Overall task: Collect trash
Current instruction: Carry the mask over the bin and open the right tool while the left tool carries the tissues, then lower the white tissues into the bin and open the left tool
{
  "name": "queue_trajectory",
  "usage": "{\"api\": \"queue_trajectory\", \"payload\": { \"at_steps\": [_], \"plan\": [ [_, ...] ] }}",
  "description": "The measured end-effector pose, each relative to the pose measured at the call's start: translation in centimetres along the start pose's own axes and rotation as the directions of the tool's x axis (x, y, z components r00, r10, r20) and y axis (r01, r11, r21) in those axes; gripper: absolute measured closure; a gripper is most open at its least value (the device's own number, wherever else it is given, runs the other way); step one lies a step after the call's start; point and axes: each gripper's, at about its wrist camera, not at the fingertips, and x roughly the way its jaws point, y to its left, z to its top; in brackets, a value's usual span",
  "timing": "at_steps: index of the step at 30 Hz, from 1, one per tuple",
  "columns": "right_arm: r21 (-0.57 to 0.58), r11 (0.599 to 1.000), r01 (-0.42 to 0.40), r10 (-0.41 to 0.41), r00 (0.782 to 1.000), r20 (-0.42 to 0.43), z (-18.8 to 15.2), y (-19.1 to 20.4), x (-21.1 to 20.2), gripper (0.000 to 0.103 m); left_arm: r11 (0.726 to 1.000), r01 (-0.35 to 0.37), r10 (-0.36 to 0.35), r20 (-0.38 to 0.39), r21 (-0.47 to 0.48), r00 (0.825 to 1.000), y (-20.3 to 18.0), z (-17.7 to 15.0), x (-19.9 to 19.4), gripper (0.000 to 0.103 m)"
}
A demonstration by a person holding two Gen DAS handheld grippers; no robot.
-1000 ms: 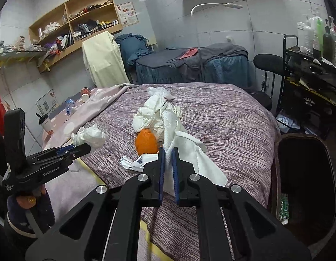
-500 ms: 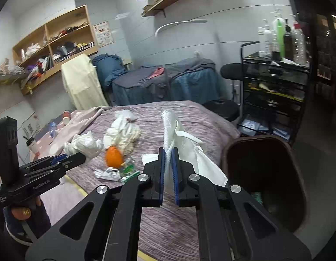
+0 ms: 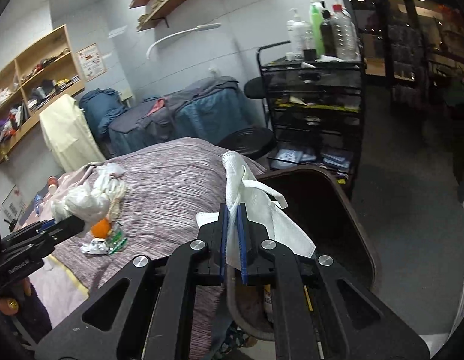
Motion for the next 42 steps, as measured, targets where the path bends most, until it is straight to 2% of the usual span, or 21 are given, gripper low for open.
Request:
{"api": "queue_trajectory", "payload": {
  "at_steps": [15,18,22,23,26,30,31,32,33,39,42],
  "plan": [
    [0.106,0.987,0.119,-0.105,0.986,-0.127,-2.6,-5.9,5.9,0.095,0.997,0.056,-0.052,-0.075,0.045,0.996,-3.7,-0.3,3.8,0.076],
    [0.112,0.984,0.136,-0.119,0.983,-0.143,-3.1,-6.3,6.4,0.086,0.997,0.062,-0.057,-0.090,0.047,0.994,-4.0,-0.5,4.3,0.076],
    [0.124,0.983,0.134,-0.116,0.983,-0.140,-3.8,-6.4,6.4,0.052,0.997,0.069,-0.064,-0.104,0.047,0.993,-4.4,-0.6,4.8,0.076],
    [0.126,0.983,0.133,-0.116,0.984,-0.135,-3.9,-6.4,6.2,0.048,0.996,0.070,-0.064,-0.106,0.047,0.992,-4.5,-0.7,4.9,0.076],
    [0.135,0.982,0.130,-0.114,0.986,-0.121,-4.1,-6.4,5.6,0.040,0.996,0.074,-0.068,-0.112,0.046,0.991,-4.6,-0.8,5.1,0.076],
    [0.135,0.983,0.127,-0.115,0.989,-0.089,-4.1,-6.3,4.4,0.040,0.996,0.081,-0.074,-0.118,0.048,0.990,-4.9,-0.7,5.4,0.076],
    [0.137,0.982,0.130,-0.120,0.990,-0.079,-4.1,-6.3,4.0,0.036,0.995,0.082,-0.076,-0.119,0.050,0.990,-5.0,-0.7,5.5,0.076],
    [0.143,0.980,0.137,-0.129,0.990,-0.063,-4.1,-6.4,3.6,0.028,0.995,0.085,-0.078,-0.120,0.050,0.990,-5.1,-0.7,5.6,0.076],
    [0.150,0.978,0.142,-0.137,0.990,-0.046,-4.1,-6.5,3.0,0.026,0.995,0.089,-0.083,-0.122,0.049,0.989,-5.3,-0.6,5.7,0.076],
    [0.163,0.975,0.153,-0.156,0.988,0.006,-4.0,-7.3,1.0,0.025,0.991,0.114,-0.104,-0.135,0.065,0.985,-6.5,0.0,6.6,0.076],
    [0.178,0.969,0.169,-0.178,0.983,0.036,-4.2,-7.7,0.0,0.019,0.989,0.129,-0.118,-0.147,0.067,0.982,-7.2,0.4,7.4,0.076]
  ]
}}
